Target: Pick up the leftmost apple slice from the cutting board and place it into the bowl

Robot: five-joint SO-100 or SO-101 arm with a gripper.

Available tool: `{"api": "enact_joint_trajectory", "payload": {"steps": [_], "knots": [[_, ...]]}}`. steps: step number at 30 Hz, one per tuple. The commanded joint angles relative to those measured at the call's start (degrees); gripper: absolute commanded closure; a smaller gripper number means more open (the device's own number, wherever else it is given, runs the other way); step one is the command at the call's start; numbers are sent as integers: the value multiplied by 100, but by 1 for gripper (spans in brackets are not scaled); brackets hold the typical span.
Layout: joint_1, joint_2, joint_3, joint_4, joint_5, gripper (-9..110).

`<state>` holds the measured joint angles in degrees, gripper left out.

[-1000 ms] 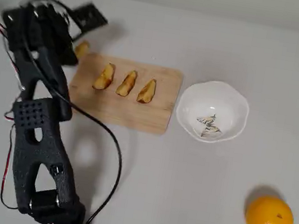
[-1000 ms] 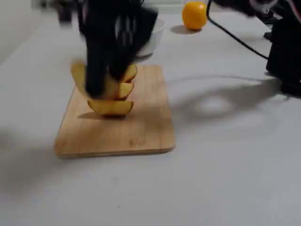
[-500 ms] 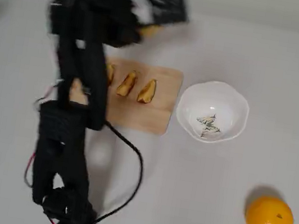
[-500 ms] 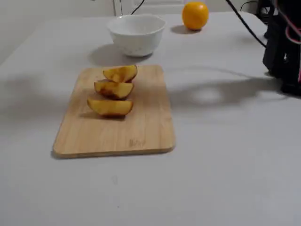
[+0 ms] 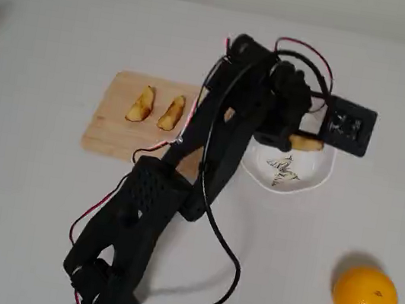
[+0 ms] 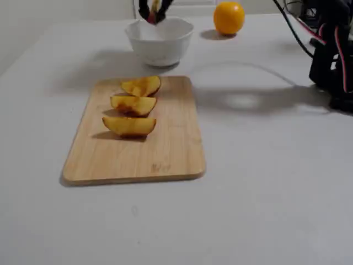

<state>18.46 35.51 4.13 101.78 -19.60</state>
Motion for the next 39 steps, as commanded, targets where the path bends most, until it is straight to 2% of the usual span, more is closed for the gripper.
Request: {"api": "enact_joint_trajectory", "payload": {"steps": [1, 6, 9, 10, 16, 19, 31, 39], "knots": [[123, -26, 0, 193, 44, 95], [158, -53, 0, 193, 79, 69], [88, 158, 53, 202, 62, 64], [53, 290, 149, 211, 53, 64], [-396, 1925, 1257, 211, 176, 93], [-712, 3129, 1828, 211, 343, 101], [-1898, 8736, 4983, 53, 1055, 101], [-2206, 12278, 8903, -1187, 1116, 101]]}}
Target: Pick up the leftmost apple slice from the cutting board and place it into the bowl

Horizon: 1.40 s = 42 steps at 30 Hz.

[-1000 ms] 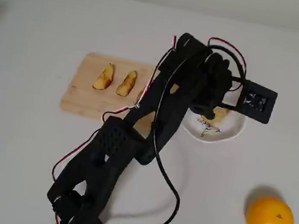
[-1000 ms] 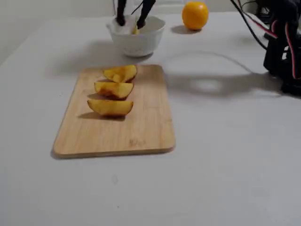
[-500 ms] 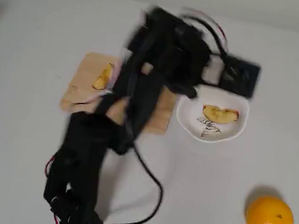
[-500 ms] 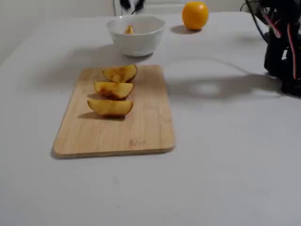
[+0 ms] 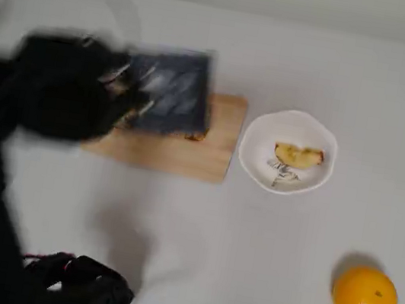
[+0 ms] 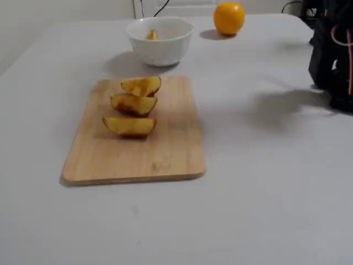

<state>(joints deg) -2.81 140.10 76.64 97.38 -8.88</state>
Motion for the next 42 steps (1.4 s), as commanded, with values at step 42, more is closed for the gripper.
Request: {"api": "enact_joint_trajectory", "payload": {"steps": [42], "knots": [[-334, 5036, 9580, -2795, 624, 101]]}}
